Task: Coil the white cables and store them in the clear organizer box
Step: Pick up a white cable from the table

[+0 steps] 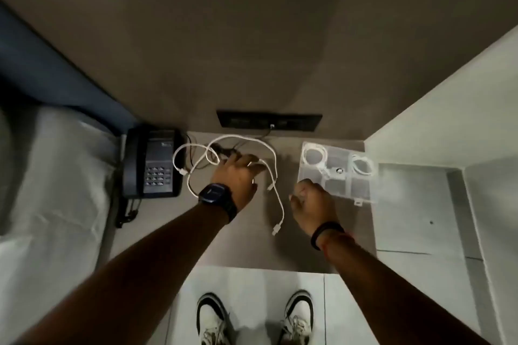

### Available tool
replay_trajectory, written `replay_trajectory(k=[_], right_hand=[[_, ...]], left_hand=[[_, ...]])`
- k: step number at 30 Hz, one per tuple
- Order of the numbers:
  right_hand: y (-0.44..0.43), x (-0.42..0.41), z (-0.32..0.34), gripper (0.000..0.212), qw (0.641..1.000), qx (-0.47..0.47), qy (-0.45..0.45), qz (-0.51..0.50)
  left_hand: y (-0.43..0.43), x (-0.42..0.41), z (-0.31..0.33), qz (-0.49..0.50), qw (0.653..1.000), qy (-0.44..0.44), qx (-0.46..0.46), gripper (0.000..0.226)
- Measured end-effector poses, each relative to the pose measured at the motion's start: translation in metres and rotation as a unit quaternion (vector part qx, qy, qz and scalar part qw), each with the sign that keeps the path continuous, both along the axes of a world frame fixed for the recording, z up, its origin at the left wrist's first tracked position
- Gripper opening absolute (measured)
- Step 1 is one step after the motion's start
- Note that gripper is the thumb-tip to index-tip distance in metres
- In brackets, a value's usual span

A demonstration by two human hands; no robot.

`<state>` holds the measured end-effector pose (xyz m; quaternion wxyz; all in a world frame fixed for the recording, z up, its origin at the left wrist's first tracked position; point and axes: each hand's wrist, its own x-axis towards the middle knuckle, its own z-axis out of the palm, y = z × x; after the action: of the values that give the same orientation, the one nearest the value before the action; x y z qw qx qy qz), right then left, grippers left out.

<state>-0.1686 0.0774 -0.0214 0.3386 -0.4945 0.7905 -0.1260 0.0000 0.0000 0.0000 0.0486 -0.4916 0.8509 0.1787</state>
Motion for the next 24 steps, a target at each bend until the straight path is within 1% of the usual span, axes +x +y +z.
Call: replay_trajectory(k=[1, 2, 5, 7, 10, 12, 14, 17, 18, 19, 21, 23, 24], right_hand=[[0.001, 0.003, -0.025, 0.023, 1.000, 0.020, -0.006, -0.002], [0.000, 0.006, -0.044, 0.026, 0.999, 0.036, -0.007, -0.011], [0.003, 0.015, -0.095, 0.035, 0.997, 0.069, -0.008, -0.015], [0.007, 0.018, -0.120, 0.038, 0.996, 0.081, -0.005, -0.023], [0.010, 0.020, -0.141, 0.034, 0.996, 0.086, 0.023, -0.002], [0.010, 0.020, -0.152, 0.034, 0.997, 0.068, 0.040, 0.022], [0.008, 0.018, -0.157, 0.035, 0.997, 0.051, 0.047, 0.037], [0.005, 0.012, -0.152, 0.042, 0.998, 0.022, 0.047, 0.025], [0.003, 0.009, -0.145, 0.040, 0.999, 0.003, 0.034, 0.003], [0.002, 0.006, -0.139, 0.030, 0.999, -0.027, 0.006, -0.023], [-0.004, 0.000, -0.120, 0.002, 0.992, -0.065, -0.072, -0.080], [-0.017, -0.004, -0.096, 0.019, 0.970, -0.052, -0.172, -0.164], [-0.024, -0.004, -0.081, 0.025, 0.944, -0.034, -0.247, -0.217]], left_hand=[[-0.004, -0.007, -0.017, -0.016, 1.000, -0.017, 0.007, 0.049], [-0.009, -0.013, -0.033, -0.026, 0.999, -0.018, -0.011, 0.049], [-0.015, -0.026, -0.078, -0.091, 0.993, -0.069, -0.033, 0.052], [-0.012, -0.030, -0.104, -0.113, 0.987, -0.097, -0.052, 0.047], [-0.008, -0.034, -0.125, -0.127, 0.981, -0.125, -0.077, 0.038], [-0.006, -0.034, -0.133, -0.124, 0.981, -0.126, -0.078, 0.037], [-0.007, -0.033, -0.136, -0.101, 0.987, -0.108, -0.067, 0.038], [-0.009, -0.032, -0.131, -0.104, 0.990, -0.068, -0.073, 0.033], [-0.011, -0.031, -0.127, -0.113, 0.989, -0.051, -0.082, 0.028], [-0.013, -0.029, -0.122, -0.114, 0.989, -0.037, -0.091, 0.024], [-0.019, -0.025, -0.109, -0.107, 0.989, -0.014, -0.101, 0.021], [-0.029, -0.024, -0.091, -0.108, 0.986, 0.020, -0.123, 0.019], [-0.034, -0.024, -0.080, -0.102, 0.986, 0.036, -0.128, 0.020]])
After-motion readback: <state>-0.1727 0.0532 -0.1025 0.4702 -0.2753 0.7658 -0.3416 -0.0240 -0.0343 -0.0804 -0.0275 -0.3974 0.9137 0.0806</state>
